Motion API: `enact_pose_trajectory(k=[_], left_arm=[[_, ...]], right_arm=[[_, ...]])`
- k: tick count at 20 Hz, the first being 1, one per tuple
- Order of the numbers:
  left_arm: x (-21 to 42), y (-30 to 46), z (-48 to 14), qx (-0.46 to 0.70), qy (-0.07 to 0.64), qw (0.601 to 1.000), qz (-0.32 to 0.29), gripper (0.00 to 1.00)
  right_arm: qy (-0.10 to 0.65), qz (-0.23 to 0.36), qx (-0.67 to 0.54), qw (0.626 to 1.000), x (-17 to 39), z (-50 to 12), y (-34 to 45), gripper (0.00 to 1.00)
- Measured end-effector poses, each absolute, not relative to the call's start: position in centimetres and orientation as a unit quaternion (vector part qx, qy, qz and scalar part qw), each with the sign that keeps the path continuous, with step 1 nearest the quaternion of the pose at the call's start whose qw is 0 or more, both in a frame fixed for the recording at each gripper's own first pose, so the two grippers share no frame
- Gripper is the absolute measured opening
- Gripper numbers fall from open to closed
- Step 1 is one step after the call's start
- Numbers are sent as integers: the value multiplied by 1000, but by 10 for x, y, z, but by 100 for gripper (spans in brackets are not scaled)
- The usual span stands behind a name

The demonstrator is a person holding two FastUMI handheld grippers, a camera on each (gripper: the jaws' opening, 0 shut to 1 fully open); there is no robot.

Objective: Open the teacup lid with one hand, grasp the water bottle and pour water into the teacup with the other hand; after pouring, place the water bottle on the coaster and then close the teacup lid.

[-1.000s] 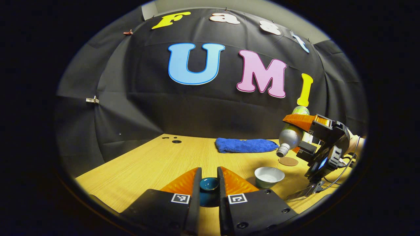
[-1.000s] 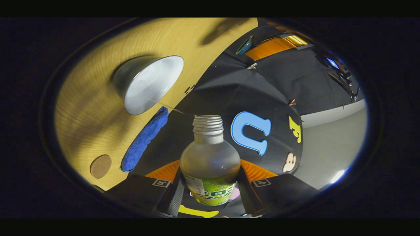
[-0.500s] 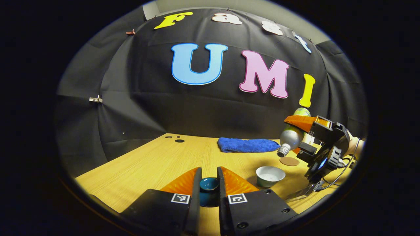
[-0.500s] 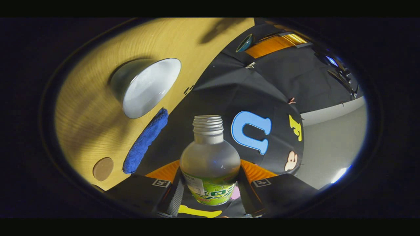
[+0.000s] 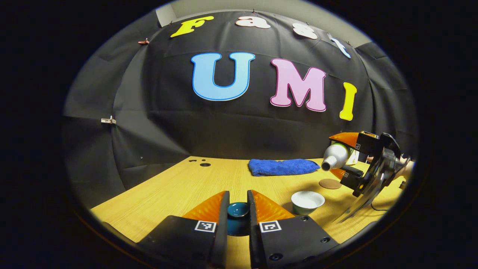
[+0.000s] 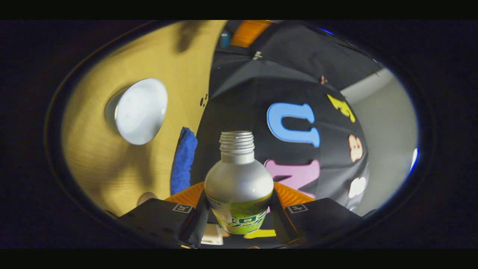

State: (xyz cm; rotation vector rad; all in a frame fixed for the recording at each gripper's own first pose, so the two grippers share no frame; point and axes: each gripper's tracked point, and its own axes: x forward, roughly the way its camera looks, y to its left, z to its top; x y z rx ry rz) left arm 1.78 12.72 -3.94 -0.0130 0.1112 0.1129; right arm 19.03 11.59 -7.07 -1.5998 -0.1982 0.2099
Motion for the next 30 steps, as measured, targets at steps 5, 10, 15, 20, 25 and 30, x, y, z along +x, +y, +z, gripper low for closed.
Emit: enact_pose_trajectory(k=[5,10,15,20,25,30], left_arm=[[17,113,-32,-5,50,998,49,28],[17,101,-26,-8,47,998,41,28],[22,83,-26,-22,50,998,24,28],[27,66,-26,-29,54,998,2,28],[28,68,-27,-30,54,998,7,28],[27,76,-36,-37,66,997,15,28]], right_arm=[[15,75,-547,834,198,-55,75,75],[84,44,-352,931,201,-40,26,76],[87,13,-172,981,209,-10,1,76],[65,6,-20,998,240,0,-19,76],[109,19,-1,994,266,-61,-28,76],[111,51,1,992,268,-84,-10,77]])
